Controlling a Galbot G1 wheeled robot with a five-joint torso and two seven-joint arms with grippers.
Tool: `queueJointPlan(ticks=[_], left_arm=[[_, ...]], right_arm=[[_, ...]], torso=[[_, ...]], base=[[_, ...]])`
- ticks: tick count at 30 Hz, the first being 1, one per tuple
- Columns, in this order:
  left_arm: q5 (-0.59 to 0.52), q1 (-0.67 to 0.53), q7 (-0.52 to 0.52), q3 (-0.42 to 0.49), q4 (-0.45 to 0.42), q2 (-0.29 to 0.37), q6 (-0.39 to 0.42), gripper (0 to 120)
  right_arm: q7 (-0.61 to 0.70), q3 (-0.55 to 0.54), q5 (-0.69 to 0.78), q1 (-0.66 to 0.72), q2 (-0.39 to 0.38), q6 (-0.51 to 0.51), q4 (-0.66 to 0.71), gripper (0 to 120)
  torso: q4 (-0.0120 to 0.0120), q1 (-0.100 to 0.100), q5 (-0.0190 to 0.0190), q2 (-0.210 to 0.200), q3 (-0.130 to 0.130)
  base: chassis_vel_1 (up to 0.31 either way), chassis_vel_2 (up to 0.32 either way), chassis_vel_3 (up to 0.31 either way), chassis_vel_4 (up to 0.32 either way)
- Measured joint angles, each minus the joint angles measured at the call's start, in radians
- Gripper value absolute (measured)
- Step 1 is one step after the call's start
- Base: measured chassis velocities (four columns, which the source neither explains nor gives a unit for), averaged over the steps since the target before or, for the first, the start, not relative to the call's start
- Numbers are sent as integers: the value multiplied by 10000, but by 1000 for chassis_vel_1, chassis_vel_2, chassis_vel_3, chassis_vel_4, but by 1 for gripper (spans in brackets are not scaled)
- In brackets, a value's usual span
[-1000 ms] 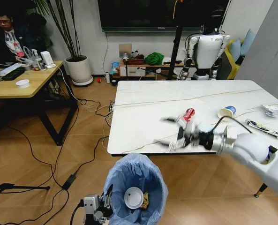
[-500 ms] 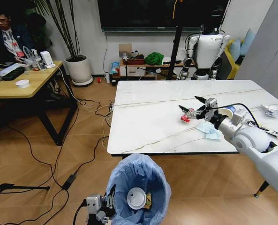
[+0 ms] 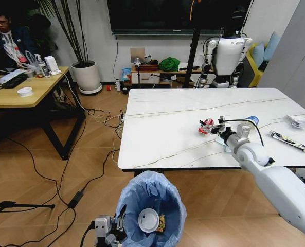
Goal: Pick up the trash bin and place the trash from the table into it.
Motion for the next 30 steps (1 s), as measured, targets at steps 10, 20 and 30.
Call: queueJointPlan(ticks=[10,20,30], left_arm=[[-41,-150,-3,50,129,63,41,0],[-86,-149,-10,16,97,129,51,0],[-255,-185,-19,-66,31,232,87,0]], right_arm=[[-81,-207,-109,298,69,-3,-918,100],[-193,-479,-267,66,216,49,-784,100],[-338,-671,-430,119,204,84,-842,100]], torso=[[-4,0,-1,1,-1],[-1,0,0,1,-1],[-2,0,0,1,-1]], base=[[0,0,0,0],[0,0,0,0],[0,0,0,0]])
